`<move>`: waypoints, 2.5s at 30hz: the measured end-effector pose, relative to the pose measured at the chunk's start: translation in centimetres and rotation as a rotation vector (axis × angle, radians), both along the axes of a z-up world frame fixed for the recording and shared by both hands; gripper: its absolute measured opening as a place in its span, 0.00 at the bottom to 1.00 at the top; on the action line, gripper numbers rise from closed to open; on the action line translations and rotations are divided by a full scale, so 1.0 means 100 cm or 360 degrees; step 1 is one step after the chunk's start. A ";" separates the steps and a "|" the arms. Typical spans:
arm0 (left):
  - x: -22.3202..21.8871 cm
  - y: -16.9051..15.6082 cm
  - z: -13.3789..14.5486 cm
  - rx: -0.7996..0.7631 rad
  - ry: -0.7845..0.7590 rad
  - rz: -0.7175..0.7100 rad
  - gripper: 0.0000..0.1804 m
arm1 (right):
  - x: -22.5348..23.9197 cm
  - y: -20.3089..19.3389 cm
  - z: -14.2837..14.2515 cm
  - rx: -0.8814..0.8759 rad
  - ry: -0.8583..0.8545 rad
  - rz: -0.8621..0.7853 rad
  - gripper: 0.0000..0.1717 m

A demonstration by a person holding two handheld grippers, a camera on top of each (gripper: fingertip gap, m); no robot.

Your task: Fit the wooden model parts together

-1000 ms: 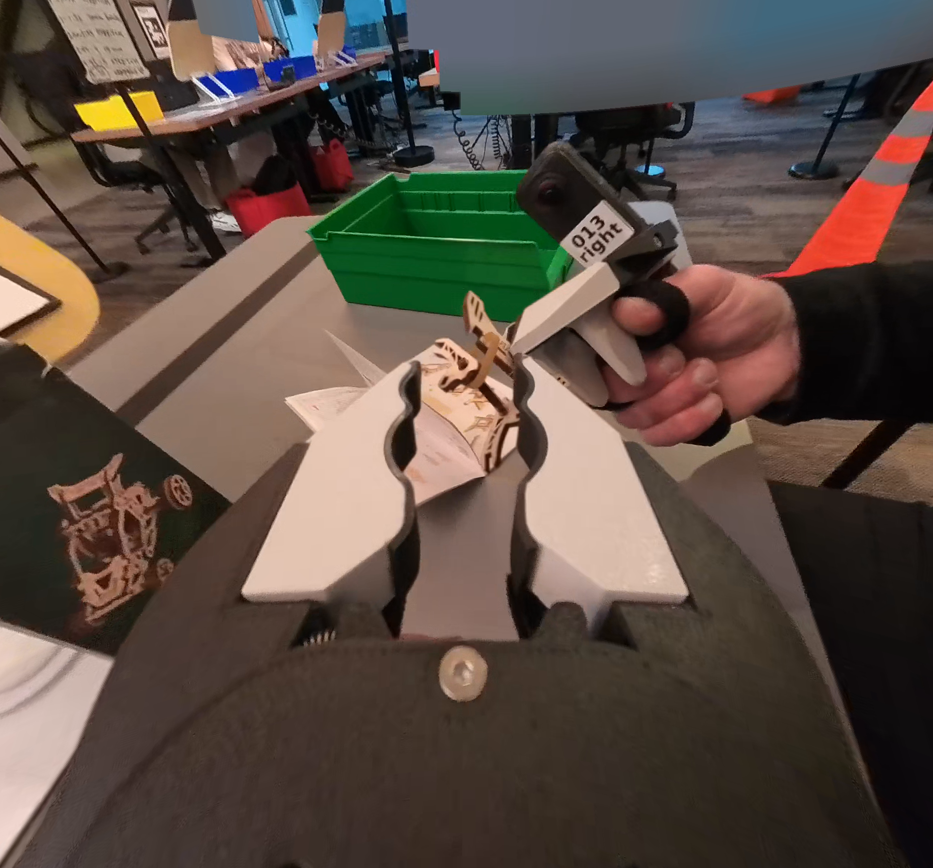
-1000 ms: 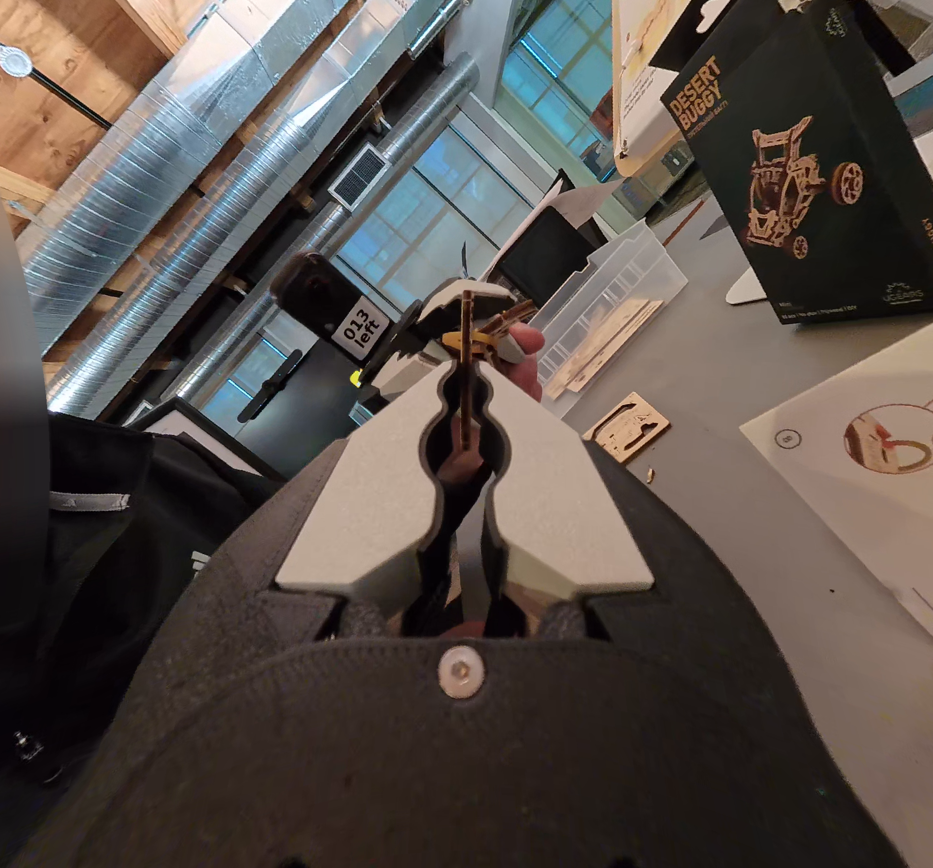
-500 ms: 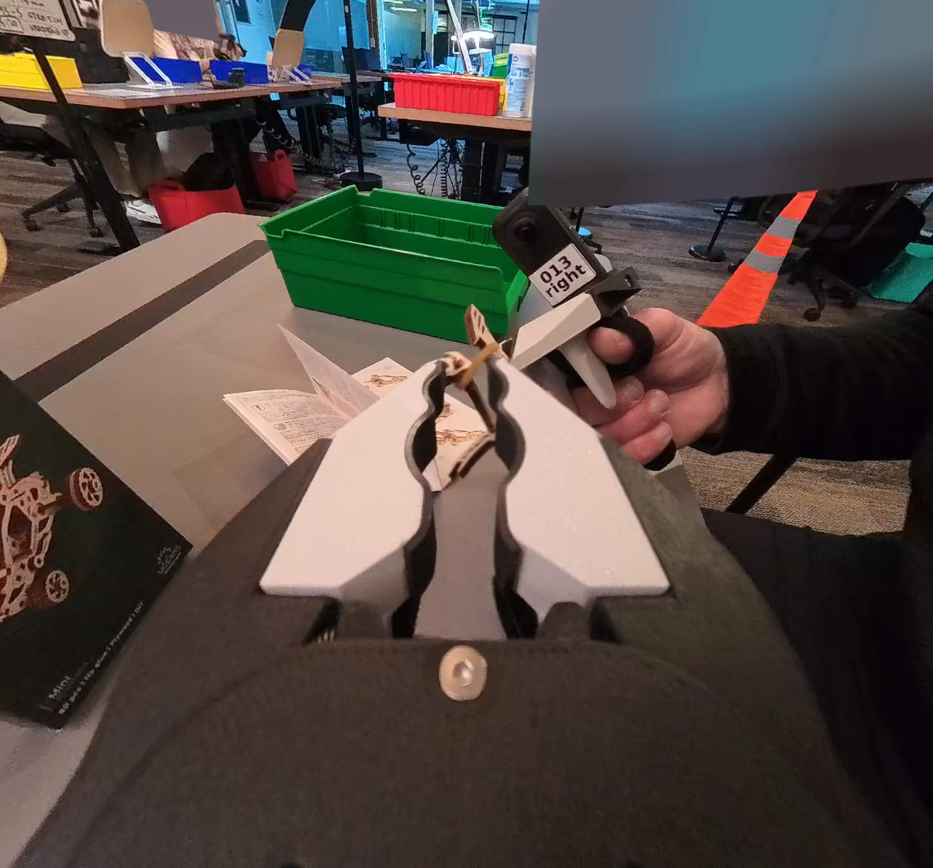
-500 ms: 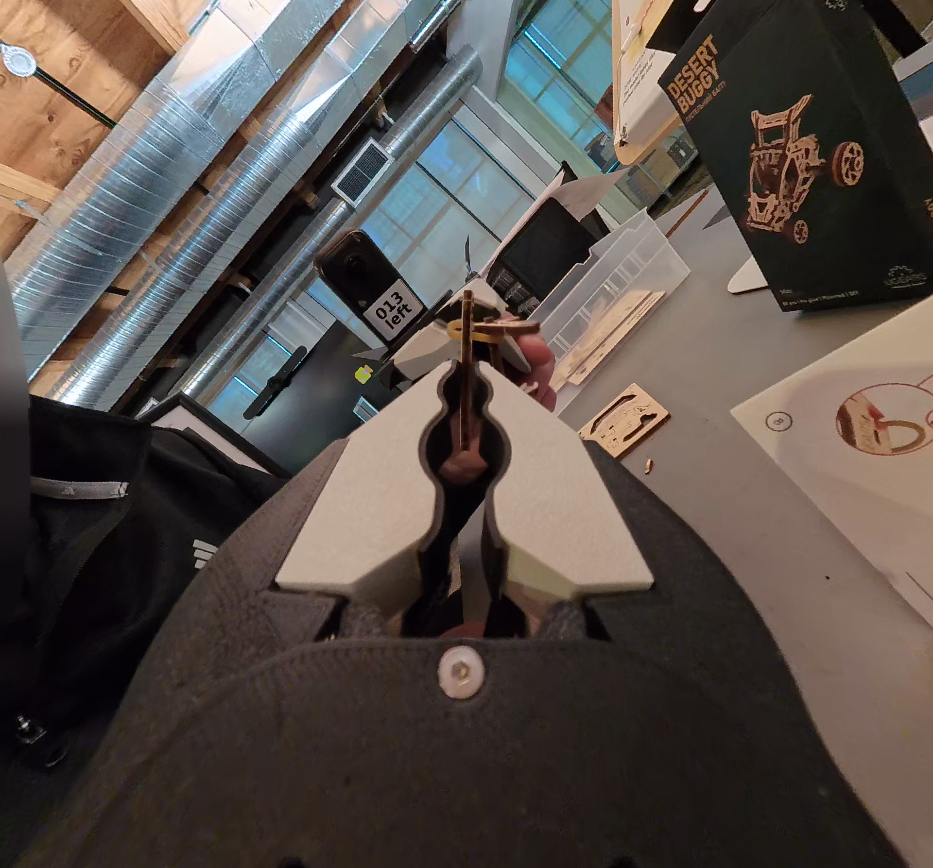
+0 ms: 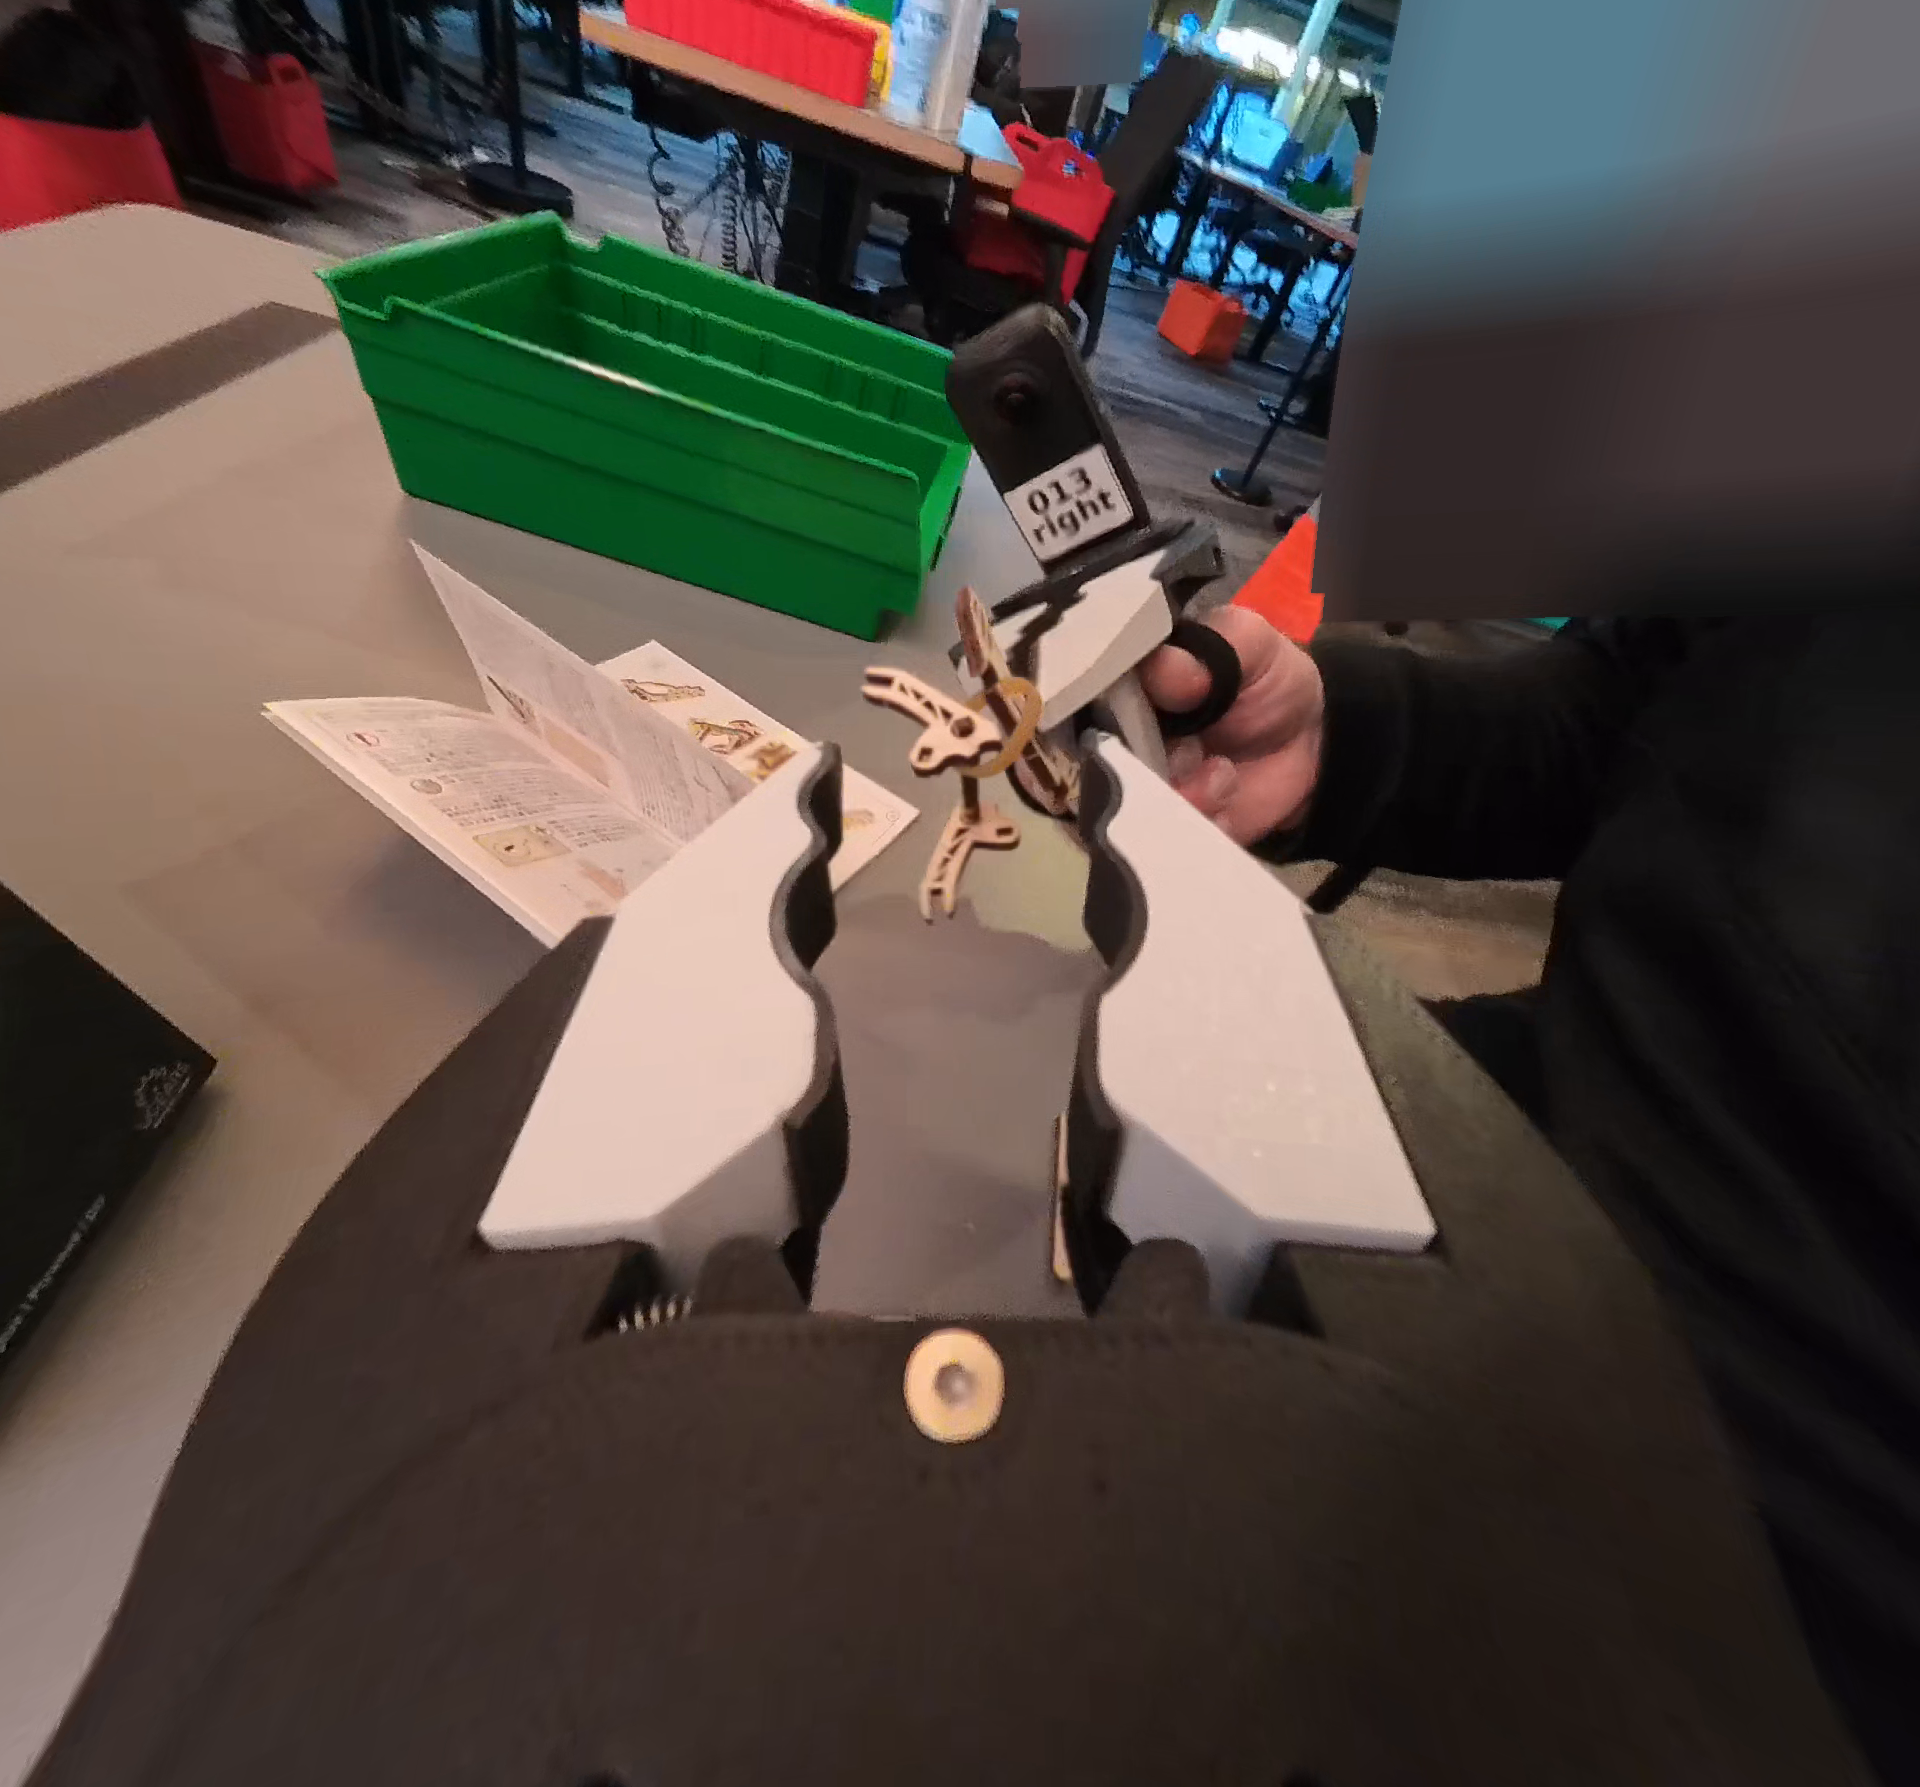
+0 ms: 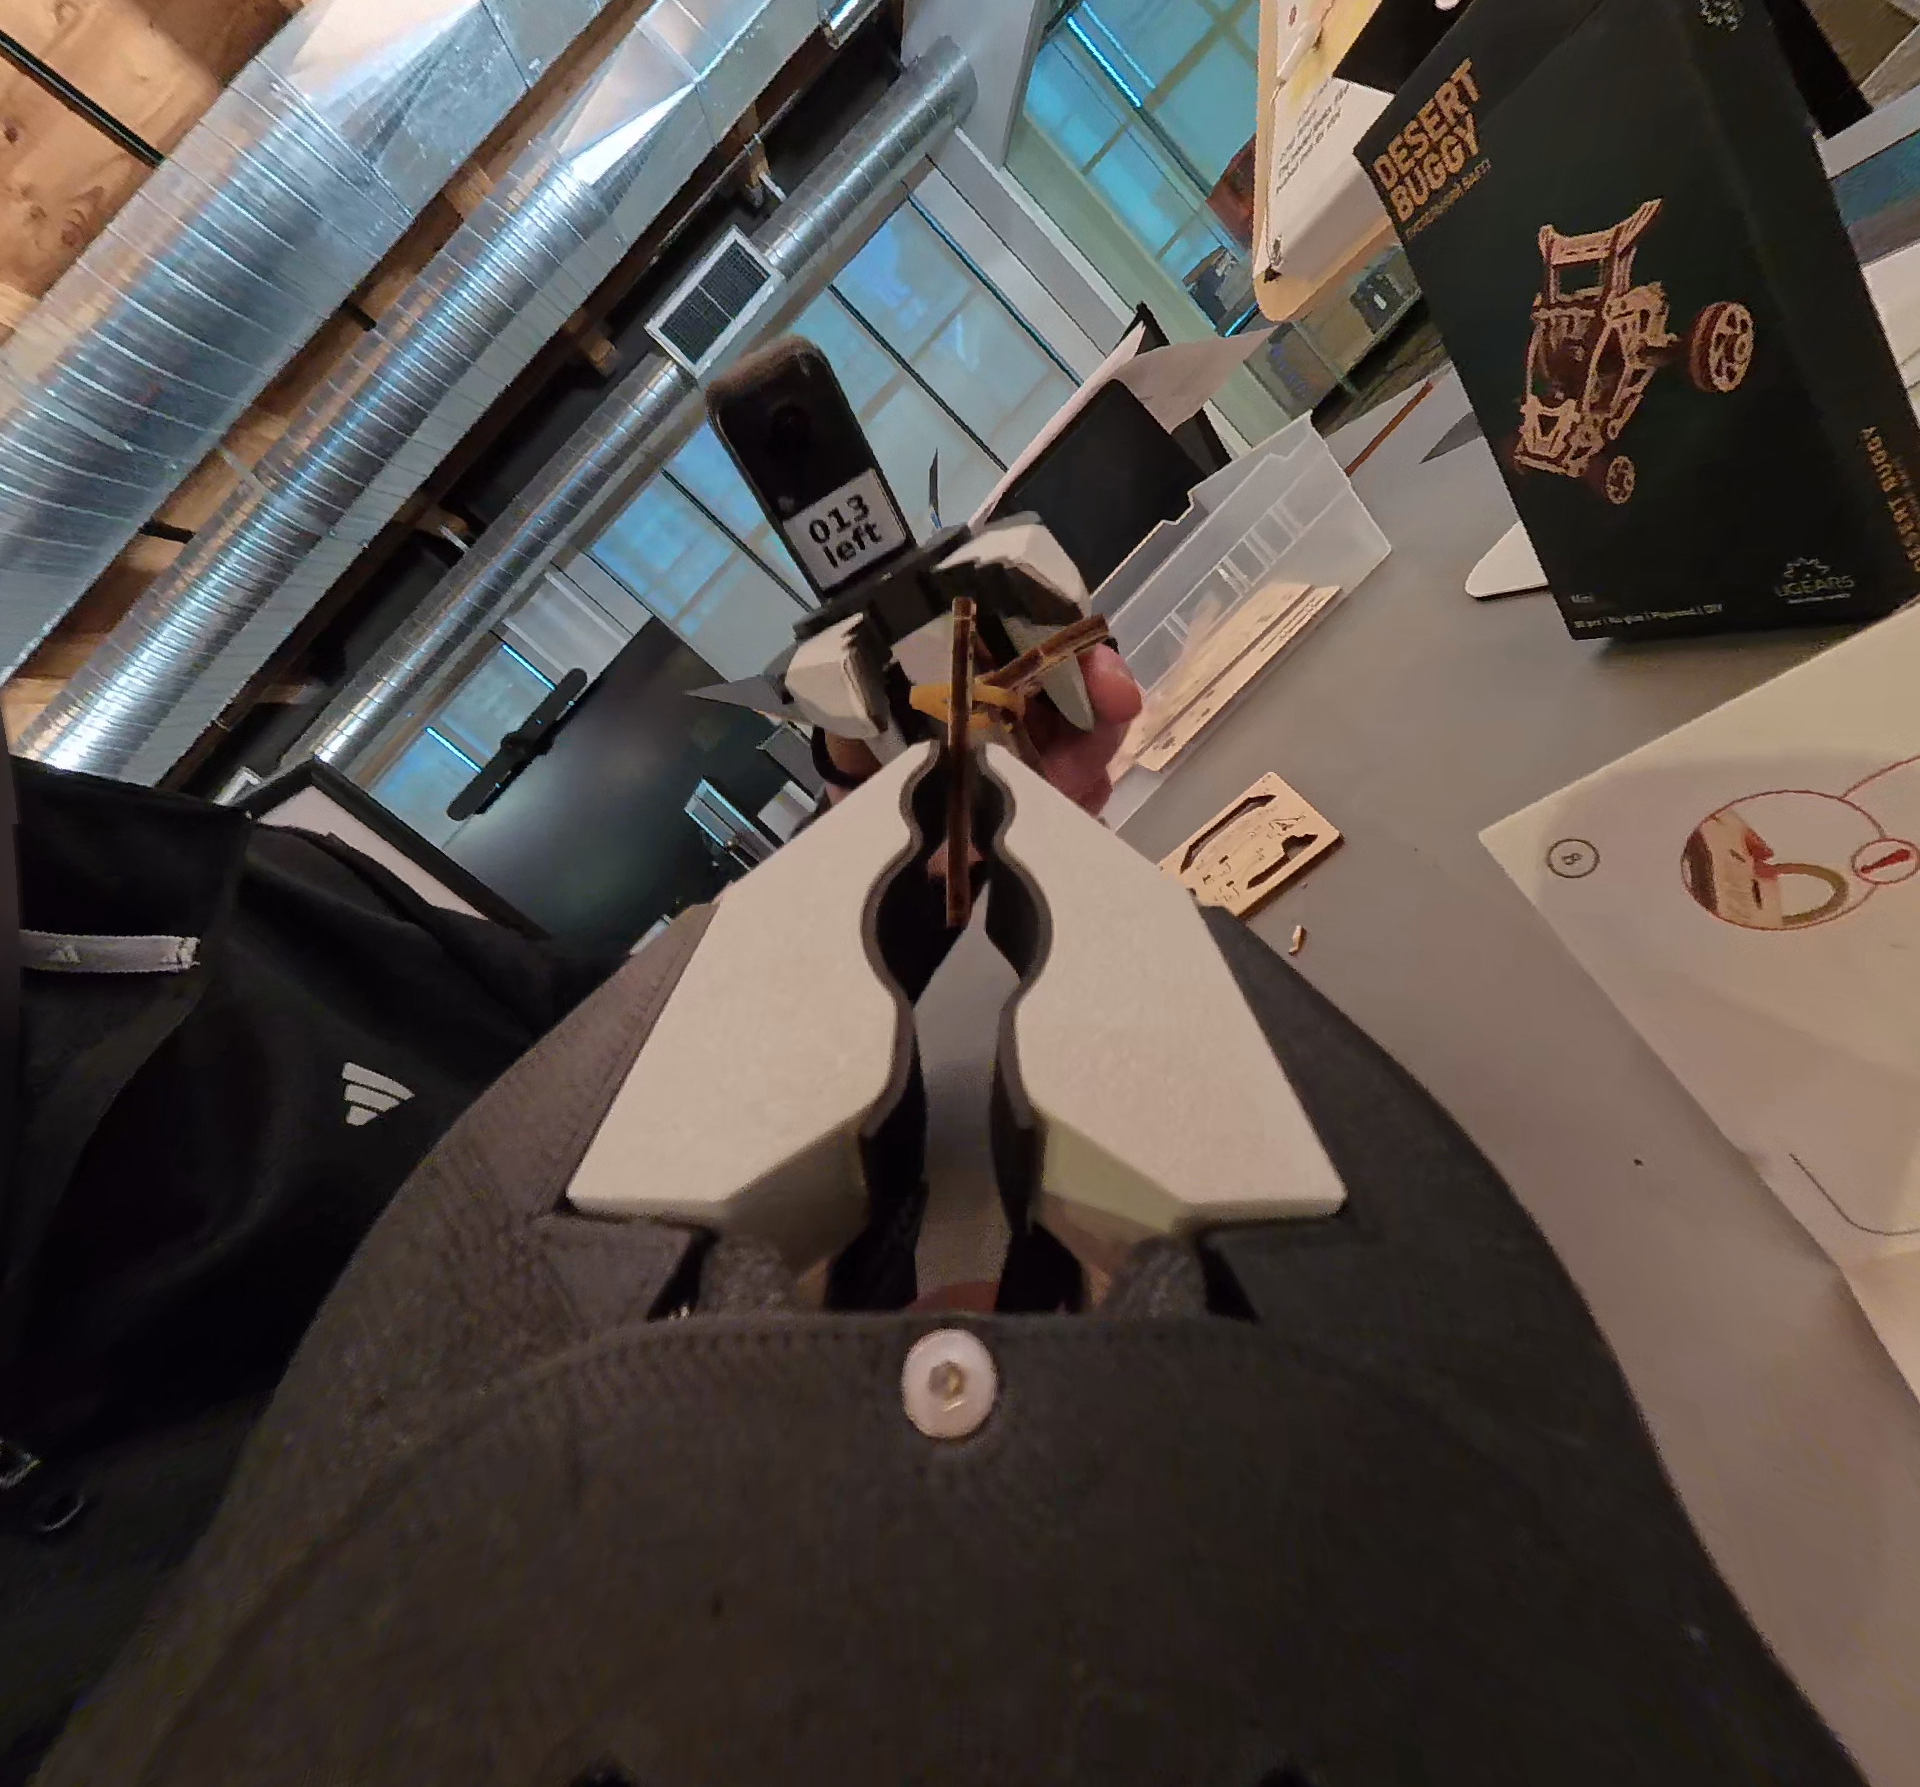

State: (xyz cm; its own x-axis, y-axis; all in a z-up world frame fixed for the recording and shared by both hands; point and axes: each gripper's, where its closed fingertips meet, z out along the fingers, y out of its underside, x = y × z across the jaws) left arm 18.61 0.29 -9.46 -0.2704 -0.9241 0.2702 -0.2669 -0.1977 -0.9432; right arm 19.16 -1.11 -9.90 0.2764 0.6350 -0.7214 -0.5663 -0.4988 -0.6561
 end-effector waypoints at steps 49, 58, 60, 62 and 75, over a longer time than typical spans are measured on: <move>-0.006 -0.026 0.004 -0.0798 -0.0077 -0.0549 0.00 | -0.013 -0.016 -0.015 0.0182 -0.0448 0.0149 0.00; -0.009 -0.041 -0.007 -0.0858 0.0067 -0.0707 0.00 | -0.013 -0.015 -0.024 0.0308 -0.0777 0.0144 0.00; -0.009 -0.036 -0.009 -0.0891 0.0065 -0.0686 0.01 | -0.015 -0.016 -0.025 0.0306 -0.0760 0.0169 0.00; -0.009 -0.032 -0.012 -0.0902 0.0069 -0.0648 0.03 | -0.015 -0.015 -0.028 0.0278 -0.0724 0.0180 0.00; -0.019 -0.003 -0.060 -0.0510 0.0319 -0.0159 0.23 | -0.008 -0.014 -0.037 0.0166 -0.0621 0.0173 0.00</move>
